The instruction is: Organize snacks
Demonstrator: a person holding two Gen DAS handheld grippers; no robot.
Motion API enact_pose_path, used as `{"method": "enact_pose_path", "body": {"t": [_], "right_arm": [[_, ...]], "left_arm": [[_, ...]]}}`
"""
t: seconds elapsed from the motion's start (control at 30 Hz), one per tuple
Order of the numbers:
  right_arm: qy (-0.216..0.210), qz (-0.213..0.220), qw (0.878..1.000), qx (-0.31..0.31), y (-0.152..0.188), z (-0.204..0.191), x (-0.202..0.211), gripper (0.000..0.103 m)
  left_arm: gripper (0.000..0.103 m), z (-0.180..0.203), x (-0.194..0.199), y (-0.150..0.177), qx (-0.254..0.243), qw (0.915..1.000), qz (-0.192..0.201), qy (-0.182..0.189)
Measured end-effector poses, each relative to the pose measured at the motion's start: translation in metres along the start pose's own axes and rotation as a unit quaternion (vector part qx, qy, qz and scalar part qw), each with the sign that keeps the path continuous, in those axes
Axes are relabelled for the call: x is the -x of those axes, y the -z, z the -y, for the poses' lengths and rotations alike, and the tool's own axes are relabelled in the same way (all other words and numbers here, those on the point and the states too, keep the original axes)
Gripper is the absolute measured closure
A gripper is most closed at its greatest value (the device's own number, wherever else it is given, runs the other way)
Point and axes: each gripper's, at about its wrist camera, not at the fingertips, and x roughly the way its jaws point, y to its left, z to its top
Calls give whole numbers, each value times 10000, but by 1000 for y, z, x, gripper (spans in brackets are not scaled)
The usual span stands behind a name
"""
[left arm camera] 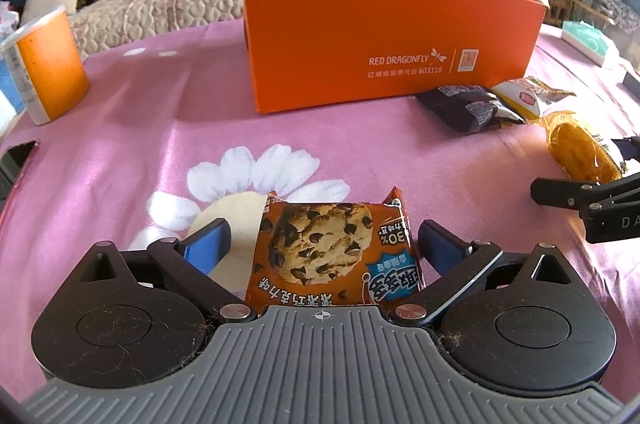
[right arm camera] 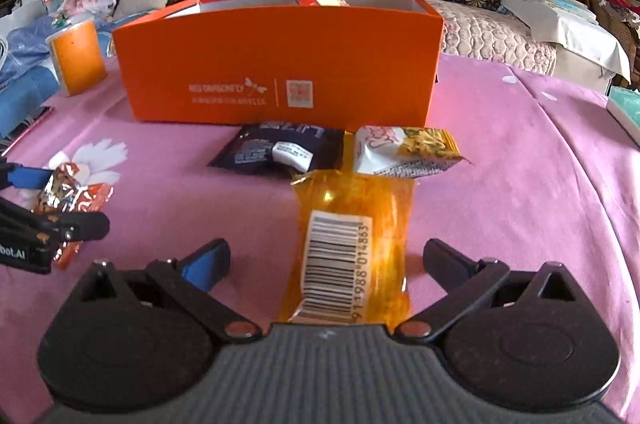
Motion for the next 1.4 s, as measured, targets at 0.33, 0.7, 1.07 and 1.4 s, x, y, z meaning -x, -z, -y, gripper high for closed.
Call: {"method": "enact_pose_path", "body": {"t": [0.33, 0.7, 1.07, 1.4], "right_arm": [[-197, 261, 9994, -76, 2, 10, 14, 60], [-389, 553, 9977, -66, 1, 10, 39, 61], [-844, 1624, 9794, -851, -85, 26, 57, 61], [-613, 1210, 9884, -689, -195, 53, -69, 61]], "left_arm": [[73, 7, 9, -1, -213, 9994, 257, 65], [72, 8, 22, -8, -140, 9991, 385, 127], [72, -10, 45, -88, 294, 9955, 898, 72], [72, -29, -50, -212, 525, 9924, 1116, -7]]}}
